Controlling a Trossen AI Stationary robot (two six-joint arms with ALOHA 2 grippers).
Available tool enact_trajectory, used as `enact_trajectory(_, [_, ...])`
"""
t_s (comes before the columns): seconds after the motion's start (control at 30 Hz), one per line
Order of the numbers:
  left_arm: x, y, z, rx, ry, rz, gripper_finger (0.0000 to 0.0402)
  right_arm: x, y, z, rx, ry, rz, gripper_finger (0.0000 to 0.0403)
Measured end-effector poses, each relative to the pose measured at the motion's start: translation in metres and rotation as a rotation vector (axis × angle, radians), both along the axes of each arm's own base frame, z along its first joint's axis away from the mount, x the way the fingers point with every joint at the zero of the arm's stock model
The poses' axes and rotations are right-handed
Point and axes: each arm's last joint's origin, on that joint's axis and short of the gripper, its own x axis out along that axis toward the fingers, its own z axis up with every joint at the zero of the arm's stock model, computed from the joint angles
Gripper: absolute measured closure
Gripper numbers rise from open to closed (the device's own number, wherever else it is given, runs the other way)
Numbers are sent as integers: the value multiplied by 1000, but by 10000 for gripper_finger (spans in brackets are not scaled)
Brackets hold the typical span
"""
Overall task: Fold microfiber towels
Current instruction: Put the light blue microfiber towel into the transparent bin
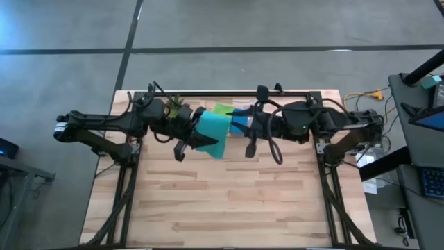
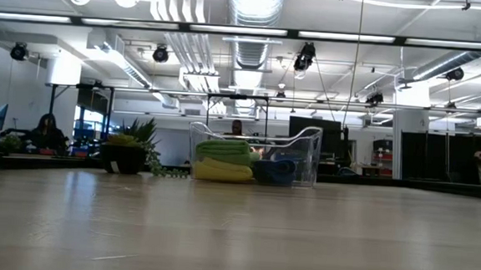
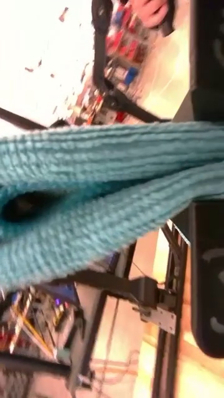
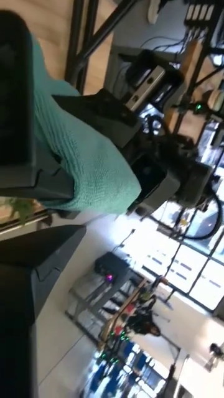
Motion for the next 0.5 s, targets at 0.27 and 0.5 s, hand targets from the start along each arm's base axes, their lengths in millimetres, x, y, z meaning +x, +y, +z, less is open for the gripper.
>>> enact_trajectory(0.27, [2, 4, -5, -67, 60, 62, 387, -23, -7, 0, 124, 56, -74, 310])
enact_trajectory(0.5, [3, 1, -8, -82, 79, -9, 387, -20, -9, -4, 109, 74, -109, 310])
